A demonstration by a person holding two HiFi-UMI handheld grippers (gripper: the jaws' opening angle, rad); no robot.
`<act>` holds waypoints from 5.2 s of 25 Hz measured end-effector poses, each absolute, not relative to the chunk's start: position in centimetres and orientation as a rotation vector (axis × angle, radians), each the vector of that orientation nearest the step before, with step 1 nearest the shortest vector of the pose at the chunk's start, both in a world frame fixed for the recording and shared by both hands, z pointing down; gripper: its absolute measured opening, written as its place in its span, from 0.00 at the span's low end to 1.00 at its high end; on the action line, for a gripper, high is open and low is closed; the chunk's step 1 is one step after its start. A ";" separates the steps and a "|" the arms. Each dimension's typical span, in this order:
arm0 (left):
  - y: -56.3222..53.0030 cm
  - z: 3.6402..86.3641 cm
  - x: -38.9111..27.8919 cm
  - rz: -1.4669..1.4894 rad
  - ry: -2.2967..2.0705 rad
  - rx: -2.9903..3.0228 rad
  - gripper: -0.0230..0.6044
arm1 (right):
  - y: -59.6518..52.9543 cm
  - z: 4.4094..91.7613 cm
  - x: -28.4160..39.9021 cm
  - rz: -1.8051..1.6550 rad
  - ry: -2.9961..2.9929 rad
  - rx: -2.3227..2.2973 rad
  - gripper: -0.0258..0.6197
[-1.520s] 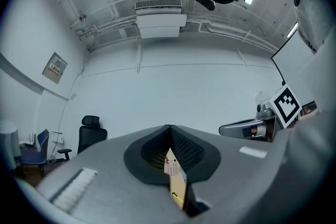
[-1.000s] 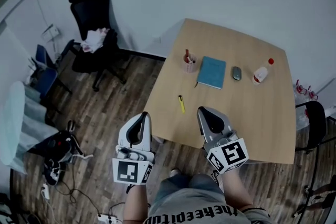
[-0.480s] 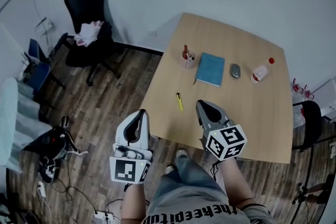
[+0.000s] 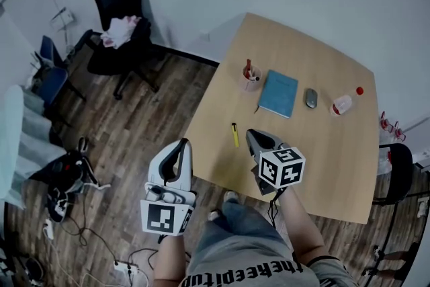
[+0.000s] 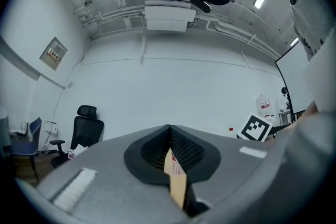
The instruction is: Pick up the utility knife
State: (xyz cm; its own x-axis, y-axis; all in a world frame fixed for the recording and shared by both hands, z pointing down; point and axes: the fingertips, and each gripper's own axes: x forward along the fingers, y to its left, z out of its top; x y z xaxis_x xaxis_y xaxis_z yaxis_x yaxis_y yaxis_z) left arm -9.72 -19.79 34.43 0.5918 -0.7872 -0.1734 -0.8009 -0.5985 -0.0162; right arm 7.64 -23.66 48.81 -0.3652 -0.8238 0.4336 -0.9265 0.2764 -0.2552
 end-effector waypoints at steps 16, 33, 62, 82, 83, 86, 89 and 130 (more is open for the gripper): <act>-22.4 36.2 -10.6 0.138 1.505 -2.692 0.05 | -26.8 59.2 6.9 0.982 -2.131 1.419 0.21; -23.0 37.5 -13.6 0.082 1.678 -2.623 0.05 | -28.9 65.3 7.5 0.918 -1.929 1.394 0.25; -23.1 37.3 -14.4 0.075 1.679 -2.617 0.05 | -28.4 65.4 6.4 0.871 -1.926 1.429 0.13; -21.8 36.3 -11.4 0.109 1.518 -2.687 0.05 | -25.1 55.1 7.0 0.630 -2.179 1.571 0.13; -21.7 36.3 -11.3 0.109 1.513 -2.689 0.05 | -24.9 54.6 7.0 0.611 -2.187 1.577 0.13; -21.4 36.2 -11.2 0.109 1.501 -2.694 0.05 | -24.2 53.1 6.9 0.552 -2.208 1.594 0.13; -21.2 36.2 -11.2 0.108 1.493 -2.701 0.05 | -23.6 51.7 6.9 0.486 -2.226 1.611 0.13; -18.9 35.2 -8.2 0.127 1.354 -2.744 0.05 | -16.3 36.1 9.1 -0.101 -2.426 1.894 0.14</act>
State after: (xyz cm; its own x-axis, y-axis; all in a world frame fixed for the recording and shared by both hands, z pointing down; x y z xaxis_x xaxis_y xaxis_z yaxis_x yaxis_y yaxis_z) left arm -8.16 -18.92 35.20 0.6063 -0.7877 -0.1091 -0.7942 -0.6066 -0.0343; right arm 9.12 -16.29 36.09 -0.2424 -0.9701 0.0089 -0.9660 0.2422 0.0902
